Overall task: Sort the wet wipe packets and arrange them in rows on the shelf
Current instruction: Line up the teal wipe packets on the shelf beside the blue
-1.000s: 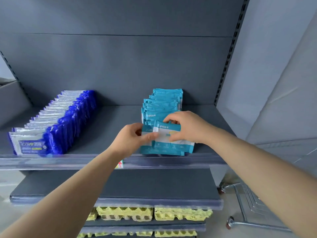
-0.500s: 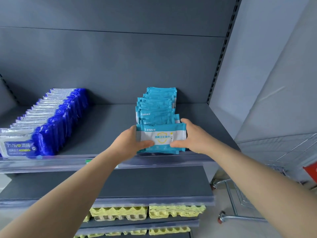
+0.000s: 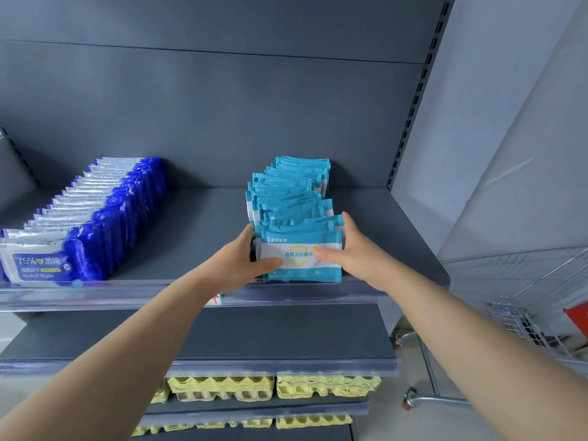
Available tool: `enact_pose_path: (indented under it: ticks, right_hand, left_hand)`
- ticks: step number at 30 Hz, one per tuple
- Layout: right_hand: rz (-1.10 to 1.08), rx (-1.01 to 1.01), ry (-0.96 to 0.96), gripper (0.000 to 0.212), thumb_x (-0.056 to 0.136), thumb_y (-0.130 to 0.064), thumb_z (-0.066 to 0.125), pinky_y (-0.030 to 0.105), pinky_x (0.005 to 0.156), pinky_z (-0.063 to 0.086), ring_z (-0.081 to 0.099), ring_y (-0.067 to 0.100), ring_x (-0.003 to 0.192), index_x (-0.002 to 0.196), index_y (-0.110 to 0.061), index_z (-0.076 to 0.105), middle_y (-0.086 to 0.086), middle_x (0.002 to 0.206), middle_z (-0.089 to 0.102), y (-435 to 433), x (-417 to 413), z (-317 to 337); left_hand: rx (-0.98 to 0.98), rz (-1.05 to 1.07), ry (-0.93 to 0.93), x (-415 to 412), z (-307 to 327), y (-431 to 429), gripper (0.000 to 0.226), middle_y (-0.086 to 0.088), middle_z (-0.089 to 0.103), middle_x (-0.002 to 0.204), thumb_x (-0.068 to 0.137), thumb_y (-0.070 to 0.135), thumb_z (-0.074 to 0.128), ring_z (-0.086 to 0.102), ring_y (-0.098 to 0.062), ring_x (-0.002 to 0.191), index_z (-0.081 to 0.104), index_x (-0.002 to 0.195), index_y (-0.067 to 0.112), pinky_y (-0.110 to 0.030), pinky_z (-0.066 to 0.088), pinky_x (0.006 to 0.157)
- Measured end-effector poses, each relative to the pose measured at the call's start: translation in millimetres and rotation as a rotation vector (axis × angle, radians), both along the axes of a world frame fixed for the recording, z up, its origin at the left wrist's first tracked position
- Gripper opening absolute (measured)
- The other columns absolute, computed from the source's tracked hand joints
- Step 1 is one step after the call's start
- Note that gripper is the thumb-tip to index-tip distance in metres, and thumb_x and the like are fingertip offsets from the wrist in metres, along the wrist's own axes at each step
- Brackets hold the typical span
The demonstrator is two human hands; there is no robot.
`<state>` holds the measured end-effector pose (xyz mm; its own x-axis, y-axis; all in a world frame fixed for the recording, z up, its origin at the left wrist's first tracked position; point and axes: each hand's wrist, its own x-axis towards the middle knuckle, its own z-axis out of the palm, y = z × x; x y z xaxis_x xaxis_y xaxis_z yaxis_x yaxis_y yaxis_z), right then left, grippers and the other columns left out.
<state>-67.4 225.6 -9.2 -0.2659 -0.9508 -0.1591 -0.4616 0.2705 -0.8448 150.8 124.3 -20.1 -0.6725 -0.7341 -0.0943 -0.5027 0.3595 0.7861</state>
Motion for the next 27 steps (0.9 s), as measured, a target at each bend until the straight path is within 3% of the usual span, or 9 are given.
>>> enact_pose_path:
  ticks: [3, 7, 10, 12, 15, 19, 22, 24, 27]
  right_hand:
    - [0.025, 0.045, 0.08, 0.111, 0.06, -0.06, 0.066, 0.041, 0.107, 0.04, 0.04, 0.014, 0.134, 0.149, -0.033, 0.004, -0.012, 0.153, 0.03, -3, 13, -9]
    - [0.009, 0.078, 0.06, 0.084, 0.076, -0.038, 0.07, 0.038, 0.102, 0.045, 0.054, 0.015, 0.117, 0.143, -0.028, 0.019, -0.01, 0.139, 0.047, -5, 14, 6]
    - [-0.058, 0.035, -0.053, 0.101, 0.084, -0.03, 0.066, 0.028, 0.103, 0.03, 0.035, 0.016, 0.136, 0.152, -0.021, -0.007, -0.008, 0.154, 0.028, -8, 8, 14]
    - [-0.051, 0.018, -0.152, 0.099, 0.087, -0.026, 0.062, 0.029, 0.104, 0.028, 0.032, 0.015, 0.137, 0.151, -0.021, -0.014, -0.008, 0.155, 0.025, -12, 10, 13]
    - [-0.023, -0.009, -0.185, 0.077, 0.087, -0.02, 0.059, 0.03, 0.101, 0.038, 0.049, 0.008, 0.118, 0.149, -0.027, 0.013, -0.015, 0.135, 0.047, -16, 18, 10]
    - [-0.049, -0.04, -0.167, 0.06, 0.075, -0.035, 0.059, 0.043, 0.103, 0.043, 0.059, 0.009, 0.112, 0.131, -0.034, 0.037, -0.014, 0.121, 0.062, -11, 9, 6]
    - [-0.12, -0.066, -0.195, 0.067, 0.078, -0.044, 0.054, 0.045, 0.107, 0.038, 0.052, 0.012, 0.123, 0.138, -0.027, 0.031, -0.009, 0.135, 0.053, -10, -1, 11]
    - [-0.18, -0.081, -0.22, 0.079, 0.088, -0.044, 0.049, 0.037, 0.11, 0.027, 0.032, 0.015, 0.139, 0.151, -0.023, 0.007, -0.005, 0.155, 0.026, -17, -4, 17]
    - [-0.221, -0.092, -0.315, 0.075, 0.093, -0.044, 0.043, 0.032, 0.104, 0.026, 0.027, 0.014, 0.14, 0.153, -0.021, 0.004, -0.005, 0.159, 0.013, -37, -10, 21]
  left_hand:
    - [0.0, -0.033, -0.047, -6, 0, 3, 0.064, 0.01, 0.06, 0.12, 0.084, 0.047, 0.063, 0.062, -0.021, 0.105, 0.028, 0.136, 0.039, -0.042, 0.051, 0.093]
    - [0.083, -0.029, 0.005, -2, 6, -1, 0.063, 0.01, 0.059, 0.126, 0.084, 0.05, 0.064, 0.062, -0.014, 0.109, 0.034, 0.135, 0.03, -0.035, 0.051, 0.095]
    - [0.167, 0.073, 0.153, -5, 18, -7, 0.057, 0.019, 0.044, 0.124, 0.092, 0.037, 0.056, 0.048, -0.003, 0.105, 0.029, 0.138, 0.016, -0.01, 0.04, 0.081]
    - [0.2, 0.073, 0.181, -13, 23, -9, 0.054, 0.022, 0.049, 0.116, 0.091, 0.045, 0.053, 0.043, -0.001, 0.107, 0.03, 0.132, 0.021, -0.007, 0.037, 0.076]
    - [0.236, 0.064, 0.2, -29, 20, -13, 0.091, 0.014, 0.05, 0.136, 0.075, 0.07, 0.057, 0.051, -0.007, 0.119, 0.025, 0.147, 0.024, -0.023, 0.039, 0.101]
    - [0.194, 0.066, 0.216, -43, 10, -12, 0.082, 0.012, 0.041, 0.139, 0.089, 0.056, 0.049, 0.044, -0.008, 0.12, 0.013, 0.152, 0.017, -0.022, 0.032, 0.102]
    - [0.107, 0.113, 0.225, -45, 11, -16, 0.075, 0.011, 0.044, 0.13, 0.089, 0.055, 0.05, 0.046, -0.007, 0.114, 0.023, 0.148, 0.017, -0.021, 0.035, 0.095]
    - [0.037, 0.233, 0.28, -43, 15, -29, 0.064, 0.006, 0.044, 0.131, 0.086, 0.058, 0.054, 0.05, -0.009, 0.115, 0.036, 0.135, 0.02, -0.025, 0.04, 0.095]
    - [0.013, 0.4, 0.22, -43, 21, -51, 0.098, -0.006, 0.02, 0.155, 0.08, 0.067, 0.056, 0.025, -0.026, 0.142, 0.012, 0.151, 0.015, -0.043, 0.026, 0.114]
